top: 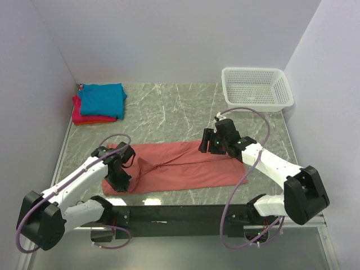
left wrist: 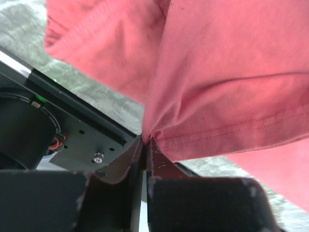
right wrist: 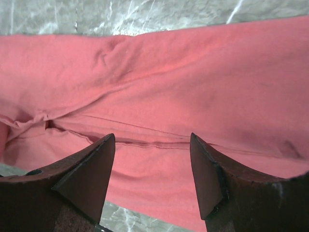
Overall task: Fold and stack the t-shirts
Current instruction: Fold the tshirt
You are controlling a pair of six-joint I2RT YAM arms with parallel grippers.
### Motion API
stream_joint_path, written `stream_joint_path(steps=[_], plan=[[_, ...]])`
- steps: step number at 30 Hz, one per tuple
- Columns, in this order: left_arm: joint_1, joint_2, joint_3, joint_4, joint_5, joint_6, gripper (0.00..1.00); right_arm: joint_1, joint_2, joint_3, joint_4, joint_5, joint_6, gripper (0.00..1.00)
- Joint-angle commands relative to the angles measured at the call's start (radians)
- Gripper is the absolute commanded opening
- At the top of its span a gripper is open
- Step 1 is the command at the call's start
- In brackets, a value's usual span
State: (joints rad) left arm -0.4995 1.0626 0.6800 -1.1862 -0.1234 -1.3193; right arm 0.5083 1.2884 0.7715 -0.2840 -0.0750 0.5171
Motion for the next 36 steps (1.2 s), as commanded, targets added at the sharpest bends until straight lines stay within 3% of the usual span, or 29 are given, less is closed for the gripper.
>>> stream_joint_path(steps=[1,7,9,16,17,19,20,23,28,31,36], plan=[[-0.051,0.025,0.009,-0.019,0.037,0.014,0.12,0.013,0.029,0.066,0.049,-0.026,-0.029,0.70],[-0.119,0.062,0.023,-0.033,0.039,0.008,0.25,0.013,0.040,0.078,0.112,0.004,-0.032,0.70],[-0.131,0.077,0.032,-0.041,0.038,0.014,0.39,0.013,0.046,0.078,0.117,-0.002,-0.032,0.70],[-0.131,0.074,0.116,-0.104,-0.030,-0.006,0.60,0.012,0.040,0.071,0.106,0.029,-0.035,0.71],[-0.131,0.063,0.137,-0.096,-0.038,-0.001,0.71,0.012,0.037,0.072,0.102,0.033,-0.035,0.71],[-0.131,0.065,0.205,-0.064,-0.065,0.024,0.84,0.012,0.034,0.078,0.079,0.056,-0.029,0.72],[-0.131,0.072,0.223,-0.014,-0.083,0.037,0.99,0.013,0.034,0.078,0.072,0.061,-0.031,0.72],[-0.107,0.146,0.288,0.052,-0.131,0.091,0.99,0.012,0.026,0.074,0.055,0.046,-0.023,0.72],[0.106,0.266,0.357,0.130,-0.202,0.178,1.00,0.111,0.029,0.098,0.115,-0.147,-0.032,0.72],[0.249,0.287,0.317,0.338,-0.082,0.279,0.99,0.251,0.074,0.146,0.144,-0.181,-0.003,0.72],[0.303,0.385,0.299,0.477,0.042,0.347,0.99,0.427,0.194,0.222,0.256,-0.261,0.125,0.72]])
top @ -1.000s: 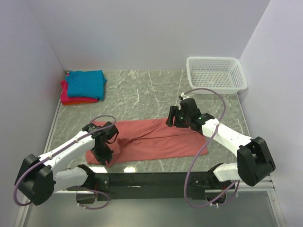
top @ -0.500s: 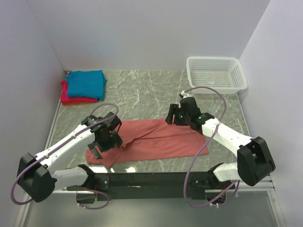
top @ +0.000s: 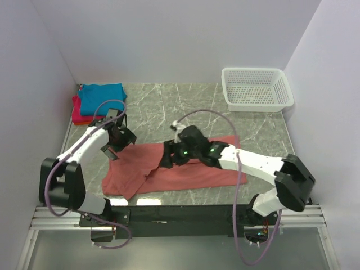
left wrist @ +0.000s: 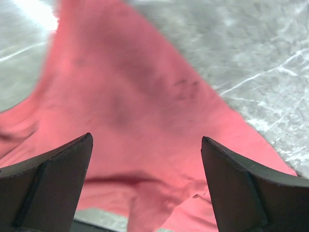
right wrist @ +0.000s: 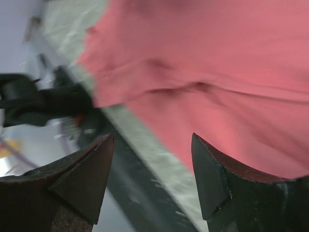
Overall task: Fold and stack the t-shirts
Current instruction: Fold the tshirt
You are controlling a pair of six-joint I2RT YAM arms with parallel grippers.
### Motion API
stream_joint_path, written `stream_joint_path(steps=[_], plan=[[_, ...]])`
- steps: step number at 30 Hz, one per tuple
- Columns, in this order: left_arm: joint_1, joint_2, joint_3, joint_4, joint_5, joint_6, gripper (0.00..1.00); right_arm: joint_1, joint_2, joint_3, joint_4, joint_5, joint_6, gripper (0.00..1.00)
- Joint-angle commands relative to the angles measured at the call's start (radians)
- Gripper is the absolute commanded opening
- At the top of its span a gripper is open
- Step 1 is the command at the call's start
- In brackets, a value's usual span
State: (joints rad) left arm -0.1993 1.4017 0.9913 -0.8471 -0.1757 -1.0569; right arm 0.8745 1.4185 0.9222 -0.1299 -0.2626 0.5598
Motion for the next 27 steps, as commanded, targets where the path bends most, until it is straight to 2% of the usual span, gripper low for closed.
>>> stream_joint_path(steps=[1,10,15,20,23,26,27], plan=[[0.003,0.080,-0.019,0.169,0.114,0.084,1.00,0.104,0.089,0.090,0.110,-0.058,0.118,0.72],[0.014,0.166,-0.102,0.293,0.147,0.090,0.99,0.222,0.335,0.309,-0.095,0.106,0.336,0.72],[0.015,0.172,-0.135,0.327,0.151,0.103,1.00,0.225,0.402,0.313,-0.057,0.143,0.436,0.72],[0.015,0.161,-0.157,0.333,0.139,0.109,0.99,0.230,0.442,0.348,-0.073,0.189,0.471,0.66],[0.017,0.154,-0.174,0.347,0.136,0.107,0.99,0.230,0.433,0.314,-0.033,0.230,0.497,0.55],[0.017,0.154,-0.183,0.353,0.134,0.107,0.99,0.231,0.427,0.299,-0.016,0.240,0.503,0.28],[0.017,0.152,-0.181,0.350,0.131,0.107,0.99,0.230,0.427,0.299,-0.019,0.238,0.500,0.13]])
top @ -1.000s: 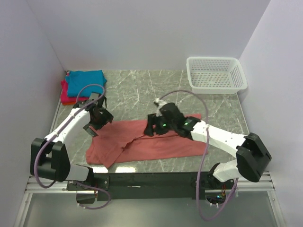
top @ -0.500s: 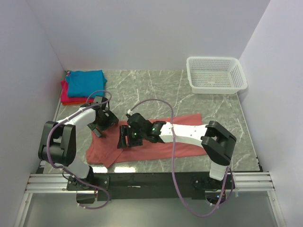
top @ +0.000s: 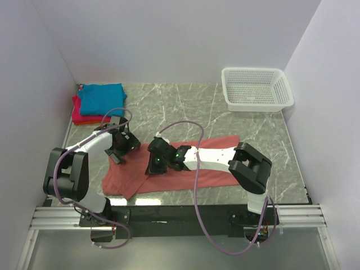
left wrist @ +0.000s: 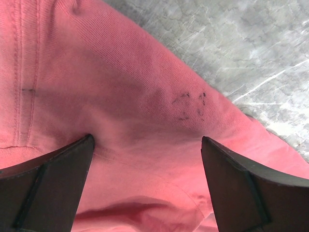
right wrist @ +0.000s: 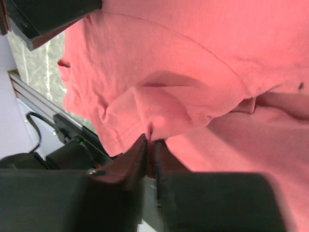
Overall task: Fold and stack the t-shirts
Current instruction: Fold the tshirt
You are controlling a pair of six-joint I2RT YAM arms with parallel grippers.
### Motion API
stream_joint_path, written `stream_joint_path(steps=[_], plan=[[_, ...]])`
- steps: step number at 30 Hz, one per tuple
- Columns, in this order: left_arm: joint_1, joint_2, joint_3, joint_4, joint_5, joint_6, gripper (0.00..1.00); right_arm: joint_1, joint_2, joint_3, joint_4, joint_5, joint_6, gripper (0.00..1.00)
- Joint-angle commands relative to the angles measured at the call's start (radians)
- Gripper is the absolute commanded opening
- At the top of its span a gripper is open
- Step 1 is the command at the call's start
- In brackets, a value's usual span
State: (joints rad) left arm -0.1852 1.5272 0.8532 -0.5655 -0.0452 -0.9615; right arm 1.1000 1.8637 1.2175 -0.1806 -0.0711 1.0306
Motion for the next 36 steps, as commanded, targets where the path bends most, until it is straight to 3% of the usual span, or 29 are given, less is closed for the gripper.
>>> stream_joint_path(steps=[1,2,12,21,22,26,30,36], plan=[[0.003,0.030,-0.043,0.064,-0.005,0.012,0.99,0.006,-0.020,0.004,0.018,0.051,0.026,0.05],[0.004,0.030,-0.039,0.061,-0.013,0.013,0.99,0.004,-0.027,-0.006,0.015,0.048,0.023,0.00],[0.029,0.045,-0.023,0.044,-0.036,0.023,0.99,0.003,-0.124,-0.096,-0.091,-0.025,-0.004,0.00],[0.030,0.063,-0.008,0.027,-0.059,0.038,0.99,-0.015,-0.113,-0.136,-0.106,0.005,0.022,0.08],[0.030,0.067,-0.003,0.027,-0.055,0.040,0.99,-0.017,-0.118,-0.139,-0.111,0.016,0.022,0.10],[0.030,0.079,0.006,0.032,-0.050,0.044,0.99,-0.017,-0.172,-0.150,-0.151,0.094,0.013,0.35],[0.030,0.093,0.018,0.041,-0.055,0.056,0.99,-0.026,-0.248,-0.141,-0.252,0.226,-0.024,0.49],[0.030,0.143,0.060,0.052,-0.045,0.067,0.99,-0.204,-0.359,-0.191,-0.295,0.301,-0.135,0.68]])
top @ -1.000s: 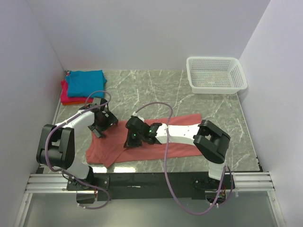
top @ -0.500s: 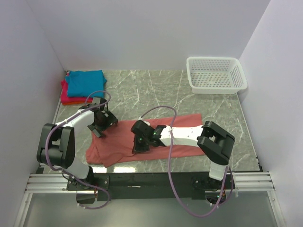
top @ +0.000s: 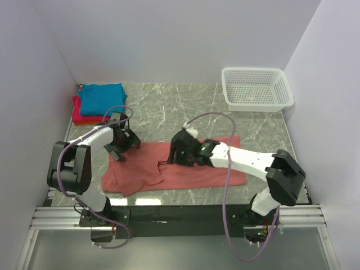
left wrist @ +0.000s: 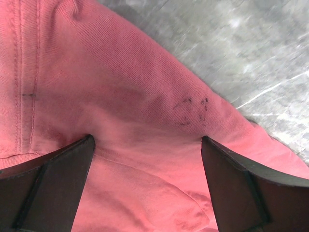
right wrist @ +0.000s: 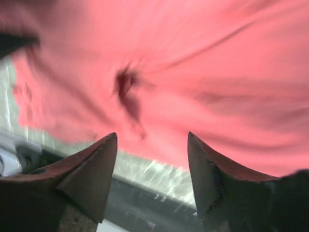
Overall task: Fold and stack the t-shirts
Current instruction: Fold the tshirt
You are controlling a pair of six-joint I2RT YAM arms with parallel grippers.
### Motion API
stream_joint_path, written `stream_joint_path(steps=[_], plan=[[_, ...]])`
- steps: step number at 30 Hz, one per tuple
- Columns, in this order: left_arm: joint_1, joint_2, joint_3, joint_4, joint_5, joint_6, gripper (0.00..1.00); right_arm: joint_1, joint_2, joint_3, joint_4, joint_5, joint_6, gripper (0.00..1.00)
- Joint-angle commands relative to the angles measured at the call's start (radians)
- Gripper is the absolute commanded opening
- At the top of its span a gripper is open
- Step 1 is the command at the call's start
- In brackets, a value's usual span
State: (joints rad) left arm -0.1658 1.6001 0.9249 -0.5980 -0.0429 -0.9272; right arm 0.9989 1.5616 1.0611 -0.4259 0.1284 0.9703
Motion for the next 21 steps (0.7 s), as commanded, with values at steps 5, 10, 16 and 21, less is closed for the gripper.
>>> stream_joint_path(steps=[5,10,16,21], plan=[[-0.020,0.148,0.048,0.107,-0.035,0.050,0.99,-0.352,-0.051,-0.099,-0.005,0.103,-0.222,0.72],[-0.093,0.294,0.262,0.050,-0.069,0.070,0.99,-0.503,0.064,-0.070,-0.014,0.039,-0.288,0.73],[-0.147,0.570,0.645,-0.045,-0.043,0.100,0.99,-0.525,0.060,-0.182,-0.027,-0.109,-0.278,0.75],[-0.205,0.826,1.029,-0.079,0.064,0.171,0.99,-0.398,-0.053,-0.328,-0.008,-0.257,-0.285,0.76]])
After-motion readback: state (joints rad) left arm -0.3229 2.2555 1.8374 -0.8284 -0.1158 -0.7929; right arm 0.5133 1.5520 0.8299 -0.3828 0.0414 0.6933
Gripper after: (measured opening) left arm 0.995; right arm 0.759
